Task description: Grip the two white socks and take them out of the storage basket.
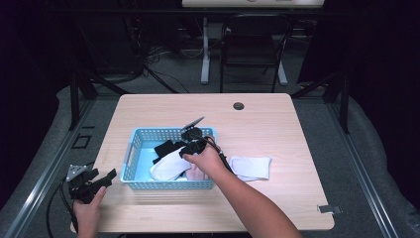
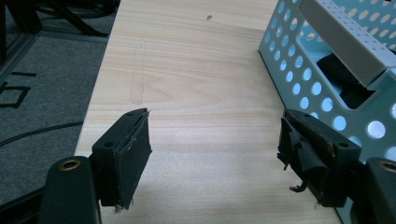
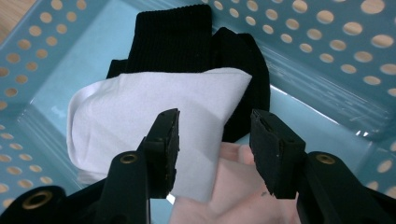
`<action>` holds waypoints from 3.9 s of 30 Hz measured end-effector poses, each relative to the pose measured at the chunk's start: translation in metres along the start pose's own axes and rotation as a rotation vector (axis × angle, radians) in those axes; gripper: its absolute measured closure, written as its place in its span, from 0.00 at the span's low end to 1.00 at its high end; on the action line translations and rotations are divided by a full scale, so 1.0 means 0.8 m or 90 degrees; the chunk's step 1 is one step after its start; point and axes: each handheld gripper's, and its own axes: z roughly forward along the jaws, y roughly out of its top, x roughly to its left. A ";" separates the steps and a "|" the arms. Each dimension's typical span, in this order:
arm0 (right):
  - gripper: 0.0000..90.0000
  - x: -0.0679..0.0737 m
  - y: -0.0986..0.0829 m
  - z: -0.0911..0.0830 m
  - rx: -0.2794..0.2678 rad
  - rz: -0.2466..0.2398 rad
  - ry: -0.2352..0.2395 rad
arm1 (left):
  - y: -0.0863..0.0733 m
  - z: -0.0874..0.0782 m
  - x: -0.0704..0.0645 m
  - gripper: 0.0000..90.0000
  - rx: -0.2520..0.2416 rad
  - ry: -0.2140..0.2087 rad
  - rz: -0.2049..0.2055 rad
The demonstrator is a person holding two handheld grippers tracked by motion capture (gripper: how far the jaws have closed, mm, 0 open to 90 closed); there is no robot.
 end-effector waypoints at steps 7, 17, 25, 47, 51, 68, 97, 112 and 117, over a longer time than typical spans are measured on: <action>0.59 -0.002 0.001 0.018 0.055 0.031 0.008 | 0.000 0.000 0.000 0.28 -0.001 0.000 0.002; 0.89 0.000 0.003 0.019 0.062 0.027 0.034 | 0.000 0.000 0.000 0.28 -0.001 -0.001 0.001; 0.98 0.017 -0.001 -0.005 -0.025 -0.027 0.037 | 0.000 0.000 0.000 0.28 -0.001 0.000 0.002; 0.99 0.075 -0.032 -0.084 -0.251 -0.215 0.030 | 0.000 0.000 -0.001 0.28 0.000 0.000 0.003; 0.99 0.075 -0.036 -0.098 -0.282 -0.209 0.037 | 0.000 0.000 -0.001 0.28 -0.001 0.001 0.002; 0.99 0.070 -0.056 -0.141 -0.368 -0.186 0.052 | 0.000 0.001 -0.001 0.28 -0.002 0.001 0.003; 0.99 -0.020 -0.129 -0.233 -0.431 -0.107 -0.063 | 0.000 0.002 -0.002 0.28 0.003 0.000 0.004; 0.99 -0.075 -0.174 -0.206 -0.384 -0.033 -0.085 | 0.000 0.002 -0.003 0.28 0.005 0.002 0.006; 0.98 -0.108 -0.188 -0.178 -0.335 0.016 -0.105 | 0.000 0.002 -0.002 0.28 0.004 0.003 0.005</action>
